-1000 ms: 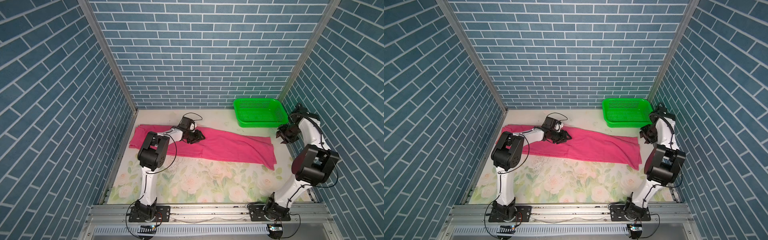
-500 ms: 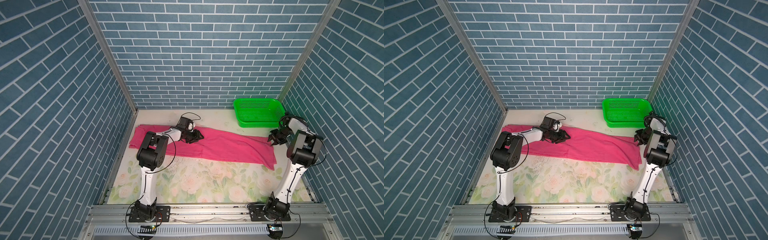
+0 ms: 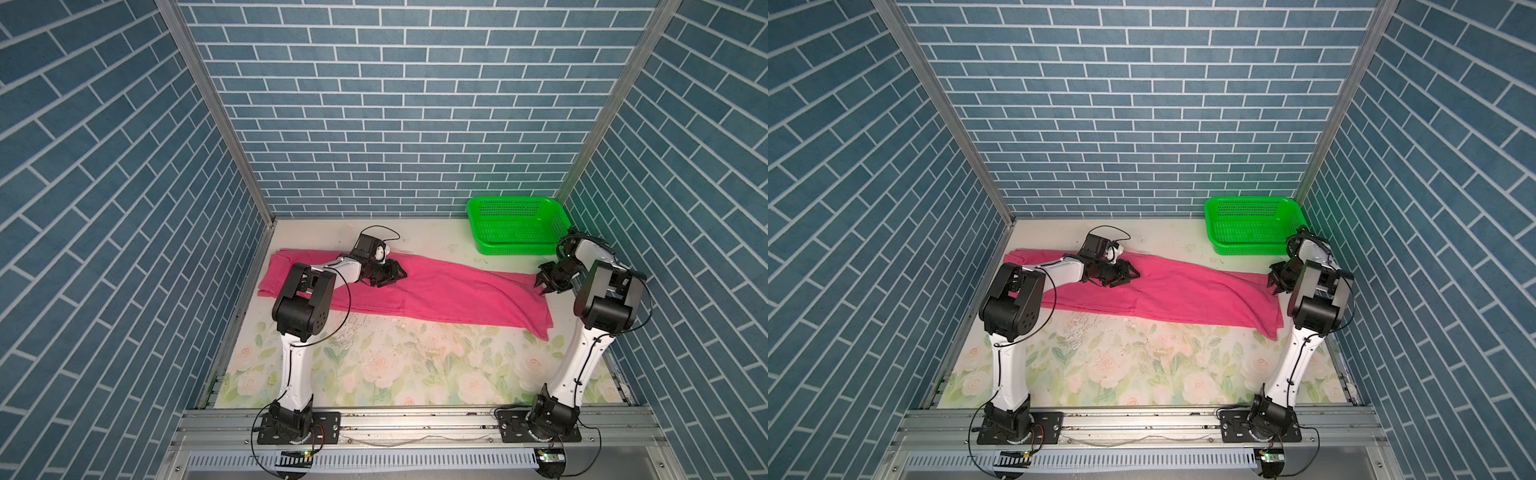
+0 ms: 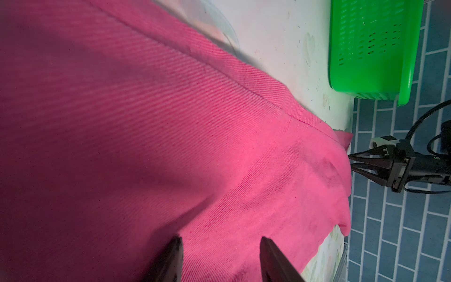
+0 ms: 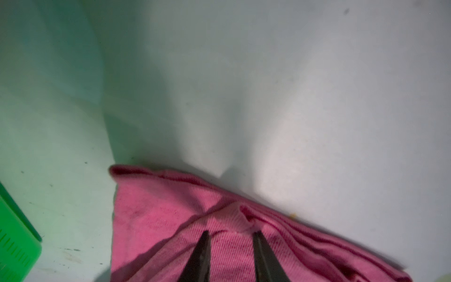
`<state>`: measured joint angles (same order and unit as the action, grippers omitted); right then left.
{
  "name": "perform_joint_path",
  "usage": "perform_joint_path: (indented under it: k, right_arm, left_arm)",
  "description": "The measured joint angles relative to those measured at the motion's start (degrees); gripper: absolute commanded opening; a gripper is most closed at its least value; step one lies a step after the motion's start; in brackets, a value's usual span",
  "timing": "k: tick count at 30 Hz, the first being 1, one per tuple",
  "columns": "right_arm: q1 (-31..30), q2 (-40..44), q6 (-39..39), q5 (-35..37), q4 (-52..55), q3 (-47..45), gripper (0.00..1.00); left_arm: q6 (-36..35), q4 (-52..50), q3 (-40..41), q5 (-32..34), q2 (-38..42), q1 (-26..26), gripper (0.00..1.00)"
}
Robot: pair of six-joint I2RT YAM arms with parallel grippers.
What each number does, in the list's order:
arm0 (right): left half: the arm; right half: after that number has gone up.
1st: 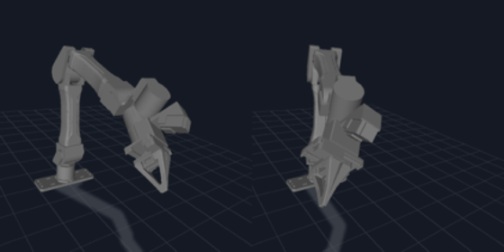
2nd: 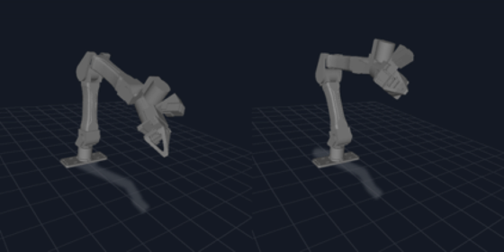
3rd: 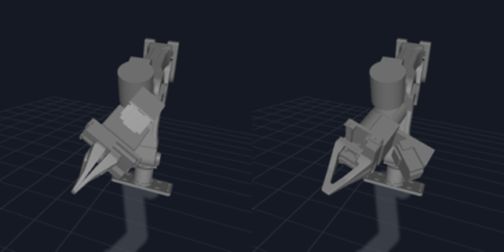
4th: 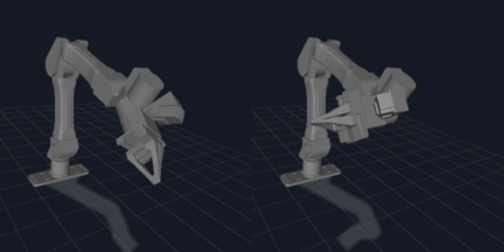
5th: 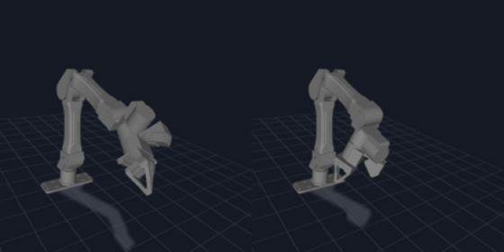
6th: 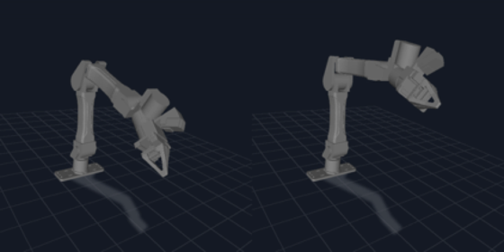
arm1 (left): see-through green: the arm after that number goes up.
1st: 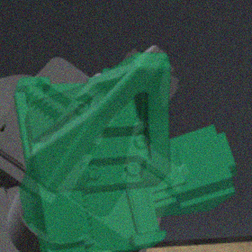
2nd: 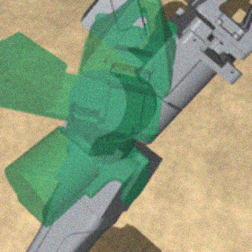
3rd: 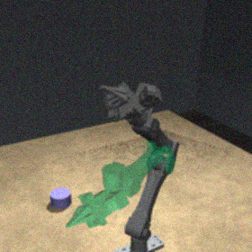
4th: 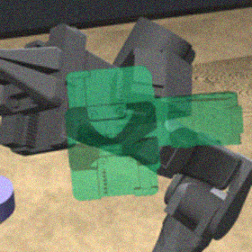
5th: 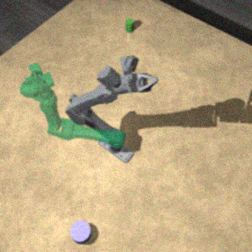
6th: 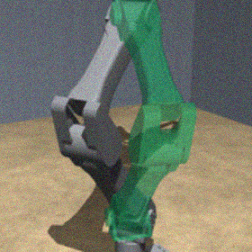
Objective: Roll up the long pants
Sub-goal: Fold the long pant at the center of the board.
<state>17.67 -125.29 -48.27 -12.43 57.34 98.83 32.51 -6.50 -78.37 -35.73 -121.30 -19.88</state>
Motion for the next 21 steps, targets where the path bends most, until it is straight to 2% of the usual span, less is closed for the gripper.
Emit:
perform_joint_path:
  k: [3,6,14,17,21]
  right_arm:
    - [0.0,0.0,-0.6,0.6,-0.4,0.0,0.1]
    - [-0.3,0.0,-1.3,0.9,-0.6,0.0,0.0]
    - [-0.7,0.1,-1.9,1.4,-0.6,-0.1,0.0]
    - [-0.8,0.2,-1.9,1.6,-0.7,-0.2,0.19]
    - [-0.8,0.3,-1.4,1.7,-1.0,-0.2,0.25]
  left_arm:
    - [-0.1,0.0,0.3,0.0,0.2,0.2,0.55]
    - [-0.2,0.0,0.4,0.0,0.3,0.4,0.55]
    - [-0.2,-0.2,0.5,0.0,0.4,0.8,0.55]
    - [-0.2,-0.2,0.5,0.0,0.4,0.8,0.55]
    - [-0.2,-0.2,0.5,0.0,0.4,0.8,0.55]
